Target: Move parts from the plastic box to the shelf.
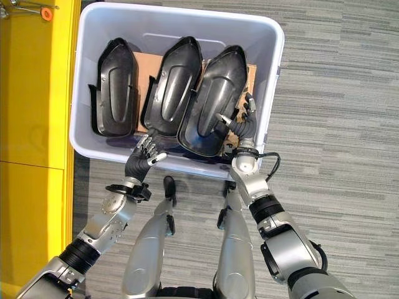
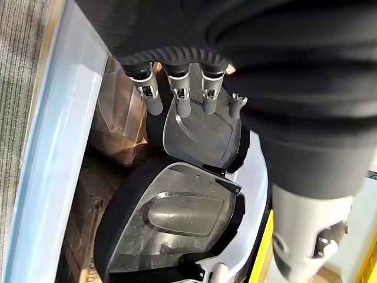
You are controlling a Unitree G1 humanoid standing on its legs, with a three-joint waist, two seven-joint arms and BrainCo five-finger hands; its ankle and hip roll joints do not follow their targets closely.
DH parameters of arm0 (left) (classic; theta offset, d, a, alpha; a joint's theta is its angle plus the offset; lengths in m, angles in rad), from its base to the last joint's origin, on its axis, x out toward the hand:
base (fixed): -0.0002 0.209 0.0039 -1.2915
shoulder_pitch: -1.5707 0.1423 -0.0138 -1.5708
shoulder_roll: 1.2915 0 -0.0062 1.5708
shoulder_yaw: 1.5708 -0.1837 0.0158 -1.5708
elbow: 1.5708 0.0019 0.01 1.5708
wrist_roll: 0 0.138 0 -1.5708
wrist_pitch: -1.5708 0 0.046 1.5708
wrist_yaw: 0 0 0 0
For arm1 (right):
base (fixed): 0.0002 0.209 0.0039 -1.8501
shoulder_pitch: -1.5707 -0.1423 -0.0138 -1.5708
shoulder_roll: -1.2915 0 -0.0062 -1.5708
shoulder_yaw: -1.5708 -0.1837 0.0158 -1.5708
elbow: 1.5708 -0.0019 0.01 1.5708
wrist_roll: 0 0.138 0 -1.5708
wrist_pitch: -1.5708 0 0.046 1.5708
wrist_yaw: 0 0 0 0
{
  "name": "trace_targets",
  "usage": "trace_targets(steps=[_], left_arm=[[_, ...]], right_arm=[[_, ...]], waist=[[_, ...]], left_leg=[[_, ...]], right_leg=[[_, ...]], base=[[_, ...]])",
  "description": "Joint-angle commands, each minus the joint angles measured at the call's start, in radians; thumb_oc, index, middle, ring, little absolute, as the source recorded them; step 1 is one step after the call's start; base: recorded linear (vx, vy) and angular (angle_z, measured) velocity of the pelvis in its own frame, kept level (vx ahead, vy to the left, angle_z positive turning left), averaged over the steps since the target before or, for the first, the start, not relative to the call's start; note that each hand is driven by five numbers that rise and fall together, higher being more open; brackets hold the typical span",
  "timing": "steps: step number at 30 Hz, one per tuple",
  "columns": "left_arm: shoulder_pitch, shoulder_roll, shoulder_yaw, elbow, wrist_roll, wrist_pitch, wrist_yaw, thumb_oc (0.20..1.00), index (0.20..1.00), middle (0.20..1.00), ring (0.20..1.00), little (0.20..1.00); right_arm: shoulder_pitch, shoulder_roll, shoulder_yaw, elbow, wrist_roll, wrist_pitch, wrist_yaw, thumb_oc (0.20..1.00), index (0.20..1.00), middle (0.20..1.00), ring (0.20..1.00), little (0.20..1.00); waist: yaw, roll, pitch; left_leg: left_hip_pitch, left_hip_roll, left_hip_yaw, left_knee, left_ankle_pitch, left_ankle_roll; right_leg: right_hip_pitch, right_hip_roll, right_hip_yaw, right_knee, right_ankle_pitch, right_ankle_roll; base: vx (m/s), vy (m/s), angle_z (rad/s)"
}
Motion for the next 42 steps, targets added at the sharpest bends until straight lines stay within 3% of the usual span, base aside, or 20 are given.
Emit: trace_targets(steps=[1, 18, 37, 38, 39, 40, 42], left_arm=[[0.031, 0.033, -0.011, -0.113, 0.001, -0.058, -0.009, 1.0, 1.0, 1.0, 1.0, 1.0], [0.017, 0.029, -0.022, -0.115, -0.013, -0.059, 0.001, 1.0, 1.0, 1.0, 1.0, 1.0], [-0.024, 0.029, -0.043, -0.127, -0.009, -0.052, 0.0, 1.0, 1.0, 1.0, 1.0, 1.0], [-0.027, 0.03, -0.043, -0.125, -0.009, -0.05, -0.005, 1.0, 1.0, 1.0, 1.0, 1.0], [-0.028, 0.03, -0.043, -0.127, -0.008, -0.047, -0.01, 1.0, 1.0, 1.0, 1.0, 1.0], [-0.029, 0.029, -0.045, -0.126, -0.007, -0.041, -0.019, 1.0, 1.0, 1.0, 1.0, 1.0], [-0.028, 0.029, -0.044, -0.127, -0.006, -0.037, -0.033, 1.0, 1.0, 1.0, 1.0, 1.0]], right_arm=[[-0.013, -0.018, 0.012, 0.01, 0.017, -0.011, 0.007, 1.0, 1.0, 1.0, 1.0, 1.0], [-0.08, 0.004, 0.019, 0.248, 0.096, 0.003, 0.004, 1.0, 1.0, 1.0, 1.0, 1.0], [-0.242, 0.029, 0.193, 0.599, -0.125, 0.171, 0.103, 1.0, 1.0, 1.0, 1.0, 1.0], [-0.247, 0.024, 0.202, 0.626, -0.143, 0.19, 0.124, 0.896, 0.896, 0.896, 0.896, 0.896], [-0.252, 0.021, 0.21, 0.648, -0.16, 0.201, 0.136, 0.586, 0.586, 0.586, 0.586, 0.586], [-0.255, 0.019, 0.223, 0.676, -0.188, 0.222, 0.161, 0.2, 0.2, 0.2, 0.2, 0.2], [-0.258, 0.013, 0.239, 0.713, -0.227, 0.243, 0.187, 0.2, 0.2, 0.2, 0.2, 0.2]], waist=[[0.005, 0.026, -0.04], [0.013, 0.037, -0.018], [0.049, 0.045, -0.001], [0.053, 0.047, 0.0], [0.056, 0.048, 0.0], [0.061, 0.051, 0.0], [0.07, 0.057, -0.001]], left_leg=[[-0.061, 0.024, -0.052, 0.067, -0.022, -0.002], [-0.077, 0.02, -0.049, 0.07, -0.025, 0.001], [-0.09, 0.009, -0.063, 0.067, -0.024, 0.007], [-0.091, 0.007, -0.066, 0.066, -0.024, 0.007], [-0.091, 0.006, -0.067, 0.065, -0.023, 0.007], [-0.092, 0.005, -0.071, 0.064, -0.022, 0.008], [-0.091, 0.004, -0.074, 0.062, -0.021, 0.009]], right_leg=[[0.016, -0.05, 0.07, 0.087, -0.064, 0.092], [-0.01, -0.048, 0.079, 0.104, -0.07, 0.093], [-0.011, -0.053, 0.063, 0.107, -0.069, 0.097], [-0.01, -0.053, 0.061, 0.108, -0.069, 0.098], [-0.009, -0.054, 0.06, 0.108, -0.07, 0.098], [-0.008, -0.055, 0.057, 0.109, -0.072, 0.098], [-0.007, -0.057, 0.054, 0.11, -0.073, 0.098]], base=[[0.0, 0.0, 0.0], [0.0, 0.0, 0.0], [0.0, 0.0, 0.0], [0.0, 0.008, 0.04], [0.0, 0.0, 0.05], [0.0, 0.0, 0.05], [0.01, 0.003, 0.05]])
